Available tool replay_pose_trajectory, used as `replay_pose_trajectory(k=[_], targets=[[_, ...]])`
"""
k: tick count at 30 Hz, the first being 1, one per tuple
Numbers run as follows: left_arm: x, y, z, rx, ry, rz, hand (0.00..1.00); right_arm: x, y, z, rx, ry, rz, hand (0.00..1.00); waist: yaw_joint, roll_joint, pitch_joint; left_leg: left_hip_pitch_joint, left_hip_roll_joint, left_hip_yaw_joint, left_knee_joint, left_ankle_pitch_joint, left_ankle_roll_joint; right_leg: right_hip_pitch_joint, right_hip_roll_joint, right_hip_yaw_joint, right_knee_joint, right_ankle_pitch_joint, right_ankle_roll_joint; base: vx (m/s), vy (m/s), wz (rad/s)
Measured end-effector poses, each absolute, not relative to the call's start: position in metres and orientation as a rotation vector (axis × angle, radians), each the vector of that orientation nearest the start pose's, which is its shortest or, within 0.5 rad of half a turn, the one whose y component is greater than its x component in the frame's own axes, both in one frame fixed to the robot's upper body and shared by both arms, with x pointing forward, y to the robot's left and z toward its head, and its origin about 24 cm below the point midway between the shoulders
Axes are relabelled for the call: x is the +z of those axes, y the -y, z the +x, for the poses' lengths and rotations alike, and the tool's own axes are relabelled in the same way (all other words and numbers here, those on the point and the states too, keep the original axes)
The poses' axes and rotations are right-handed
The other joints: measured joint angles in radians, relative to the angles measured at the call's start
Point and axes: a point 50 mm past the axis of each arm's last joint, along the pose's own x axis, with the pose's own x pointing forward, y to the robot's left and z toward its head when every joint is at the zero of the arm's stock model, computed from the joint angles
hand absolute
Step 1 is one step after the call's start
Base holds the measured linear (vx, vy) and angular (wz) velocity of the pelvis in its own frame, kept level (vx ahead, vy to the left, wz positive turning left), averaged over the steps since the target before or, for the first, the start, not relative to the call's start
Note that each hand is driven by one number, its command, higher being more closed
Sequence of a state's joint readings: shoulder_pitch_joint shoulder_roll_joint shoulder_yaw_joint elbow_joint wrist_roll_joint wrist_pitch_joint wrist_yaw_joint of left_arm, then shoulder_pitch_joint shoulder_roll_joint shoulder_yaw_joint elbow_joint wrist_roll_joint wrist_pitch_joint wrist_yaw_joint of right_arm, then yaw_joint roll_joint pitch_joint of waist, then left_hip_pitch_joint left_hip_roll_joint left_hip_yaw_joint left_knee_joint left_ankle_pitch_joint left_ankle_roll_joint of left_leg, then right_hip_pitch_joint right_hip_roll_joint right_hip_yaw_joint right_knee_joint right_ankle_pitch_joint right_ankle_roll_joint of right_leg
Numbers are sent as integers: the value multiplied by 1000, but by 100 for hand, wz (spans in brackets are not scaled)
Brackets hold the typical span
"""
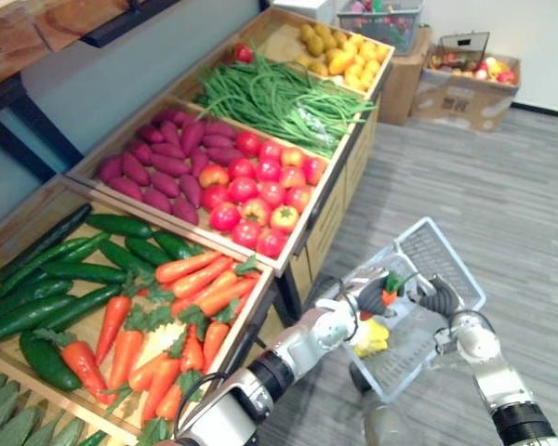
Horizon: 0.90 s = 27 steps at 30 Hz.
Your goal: Pick vegetable in the basket
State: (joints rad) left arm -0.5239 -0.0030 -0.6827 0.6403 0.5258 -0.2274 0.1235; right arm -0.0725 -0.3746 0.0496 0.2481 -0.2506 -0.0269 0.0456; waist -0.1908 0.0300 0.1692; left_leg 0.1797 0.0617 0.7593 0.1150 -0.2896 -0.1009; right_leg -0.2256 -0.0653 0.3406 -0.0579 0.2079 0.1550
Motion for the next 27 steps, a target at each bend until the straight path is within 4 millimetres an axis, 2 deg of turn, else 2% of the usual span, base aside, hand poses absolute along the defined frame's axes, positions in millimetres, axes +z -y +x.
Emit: replay_pose_trajectory(k=[5, 6, 14, 27], targets=[[27, 17, 284, -701, 275, 829, 100, 15, 221, 256, 85, -178, -591, 100, -3, -1, 3, 1, 1, 1, -1, 0, 0, 0, 2, 1, -2, 0, 0, 3, -5, -1], [23, 15, 285, -697, 259, 836, 0, 15, 221, 255, 87, -178, -590, 100, -2, -2, 3, 1, 1, 1, -1, -1, -1, 0, 2, 1, -3, 0, 0, 0, 0, 0], [14, 15, 284, -700, 209, 852, 0, 14, 220, 250, 88, -178, -588, 100, -3, -8, 7, -4, 1, -2, -4, -1, -1, 1, 0, -3, -14, 4, 0, 0, -3, 0], [16, 23, 280, -728, 231, 857, 0, 5, 213, 244, 84, -199, -546, 100, 1, -13, 10, -20, 3, -47, -4, 0, 0, 8, -17, -43, -18, 3, 0, -2, -19, 9]])
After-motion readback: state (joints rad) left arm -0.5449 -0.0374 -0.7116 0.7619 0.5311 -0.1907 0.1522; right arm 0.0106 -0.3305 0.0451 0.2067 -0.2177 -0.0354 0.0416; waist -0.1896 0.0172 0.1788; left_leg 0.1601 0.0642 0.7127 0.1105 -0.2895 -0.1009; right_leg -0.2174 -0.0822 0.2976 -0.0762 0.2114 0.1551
